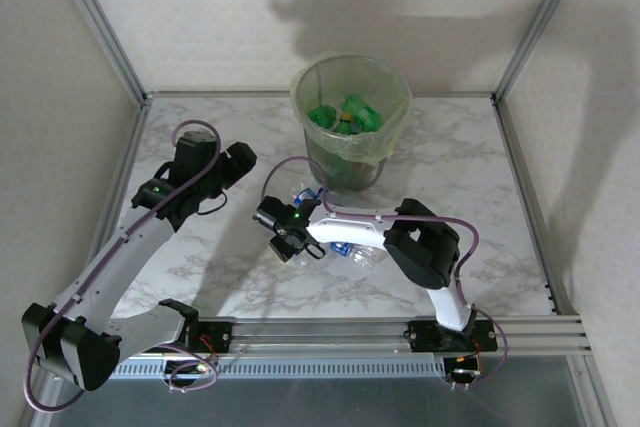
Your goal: Put the plastic bottles in the bin
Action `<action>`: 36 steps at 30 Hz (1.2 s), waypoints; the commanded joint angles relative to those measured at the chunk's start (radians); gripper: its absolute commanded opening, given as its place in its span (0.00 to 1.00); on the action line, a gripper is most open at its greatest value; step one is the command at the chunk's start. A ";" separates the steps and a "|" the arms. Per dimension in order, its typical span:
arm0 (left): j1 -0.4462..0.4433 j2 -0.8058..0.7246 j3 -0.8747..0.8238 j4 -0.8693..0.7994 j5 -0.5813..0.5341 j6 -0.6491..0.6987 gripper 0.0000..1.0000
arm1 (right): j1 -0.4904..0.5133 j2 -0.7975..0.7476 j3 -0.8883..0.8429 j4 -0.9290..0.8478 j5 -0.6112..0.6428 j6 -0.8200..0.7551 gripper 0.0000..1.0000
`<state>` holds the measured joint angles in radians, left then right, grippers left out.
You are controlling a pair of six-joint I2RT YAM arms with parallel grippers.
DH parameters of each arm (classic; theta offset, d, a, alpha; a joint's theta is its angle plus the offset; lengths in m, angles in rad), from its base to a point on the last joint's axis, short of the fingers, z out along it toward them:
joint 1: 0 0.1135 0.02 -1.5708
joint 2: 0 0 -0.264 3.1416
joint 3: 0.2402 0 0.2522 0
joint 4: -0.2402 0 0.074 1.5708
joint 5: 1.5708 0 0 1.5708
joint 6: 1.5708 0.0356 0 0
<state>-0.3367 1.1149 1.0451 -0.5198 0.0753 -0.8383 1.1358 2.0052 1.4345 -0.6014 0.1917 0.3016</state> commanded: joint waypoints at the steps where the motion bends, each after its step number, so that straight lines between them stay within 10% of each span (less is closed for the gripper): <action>1: 0.013 0.005 0.029 0.000 -0.015 0.008 0.82 | 0.024 -0.097 0.059 -0.062 0.044 0.014 0.51; 23: 0.033 0.092 0.104 0.055 -0.002 -0.012 0.81 | -0.176 -0.127 0.956 -0.282 0.306 0.035 0.49; 36: 0.044 0.138 0.066 0.087 0.033 -0.014 0.81 | -0.504 -0.125 0.841 -0.086 0.112 0.198 0.53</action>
<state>-0.2993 1.2327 1.1370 -0.4526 0.0769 -0.8574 0.6594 1.8690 2.2852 -0.7731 0.3656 0.4549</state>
